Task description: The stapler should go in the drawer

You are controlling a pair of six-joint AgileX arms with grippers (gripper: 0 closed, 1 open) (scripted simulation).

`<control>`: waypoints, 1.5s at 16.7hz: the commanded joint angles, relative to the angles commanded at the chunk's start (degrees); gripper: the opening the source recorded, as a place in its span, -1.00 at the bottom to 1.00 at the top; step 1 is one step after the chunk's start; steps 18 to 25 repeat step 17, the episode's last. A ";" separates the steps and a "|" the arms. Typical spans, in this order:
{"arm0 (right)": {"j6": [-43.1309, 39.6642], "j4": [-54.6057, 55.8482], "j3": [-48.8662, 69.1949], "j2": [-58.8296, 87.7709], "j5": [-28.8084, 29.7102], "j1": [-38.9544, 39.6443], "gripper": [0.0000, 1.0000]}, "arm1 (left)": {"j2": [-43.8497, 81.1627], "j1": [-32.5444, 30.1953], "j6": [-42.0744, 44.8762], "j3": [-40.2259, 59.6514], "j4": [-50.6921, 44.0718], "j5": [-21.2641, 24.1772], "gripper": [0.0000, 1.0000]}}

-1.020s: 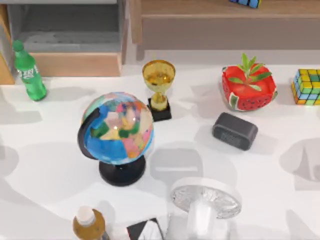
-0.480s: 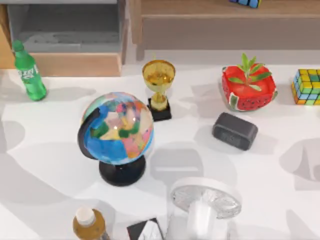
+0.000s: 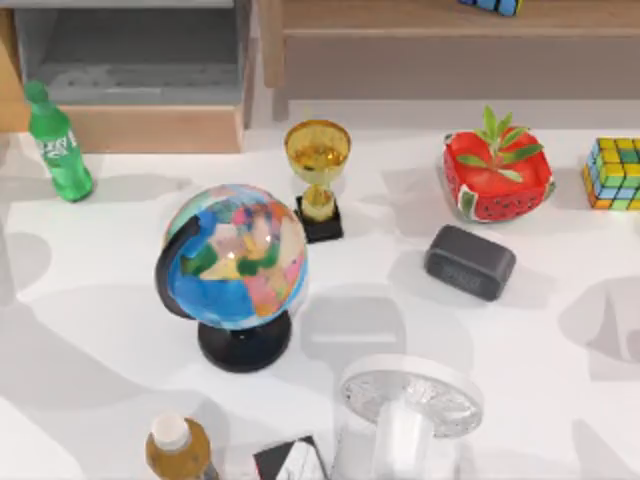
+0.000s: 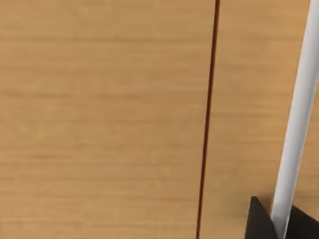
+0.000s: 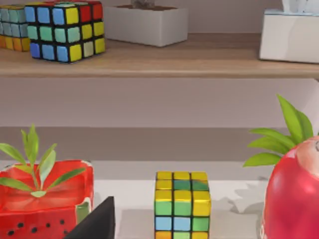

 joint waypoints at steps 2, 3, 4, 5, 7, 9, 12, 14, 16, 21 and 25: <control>0.00 0.00 0.00 0.00 0.00 0.00 1.00 | 0.00 0.00 0.00 0.00 0.00 0.00 -0.40; 0.00 0.00 0.00 0.00 0.00 0.00 1.00 | 0.00 0.00 0.00 0.00 0.00 0.00 -0.25; 0.00 0.00 0.00 0.00 0.00 0.00 1.00 | 0.00 0.00 0.00 0.00 0.00 0.00 -0.10; 0.00 0.00 0.00 0.00 0.00 0.00 1.00 | 0.00 0.00 0.00 0.00 0.00 0.00 0.06; 0.00 0.00 0.00 0.00 0.00 0.00 1.00 | 0.00 0.00 0.00 0.00 0.00 0.00 0.36; 0.00 0.00 0.00 0.00 0.00 0.00 1.00 | 0.00 0.00 0.00 0.00 0.00 0.00 0.66; 0.00 0.00 0.00 0.00 0.00 0.00 1.00 | 0.00 0.00 0.00 0.00 0.00 0.00 1.00; 0.00 0.00 0.00 0.00 0.00 0.00 1.00 | 0.00 0.00 0.00 0.00 0.00 0.00 1.00; 0.00 0.00 0.00 0.00 0.00 0.00 1.00 | 0.00 0.00 0.00 0.00 0.00 0.00 1.00; 0.00 0.00 0.00 0.00 0.00 0.00 1.00 | 0.00 0.00 0.00 0.00 0.00 0.00 1.00; 0.00 0.00 0.00 0.00 0.00 0.00 1.00 | 0.00 0.00 0.00 0.00 0.00 0.00 1.00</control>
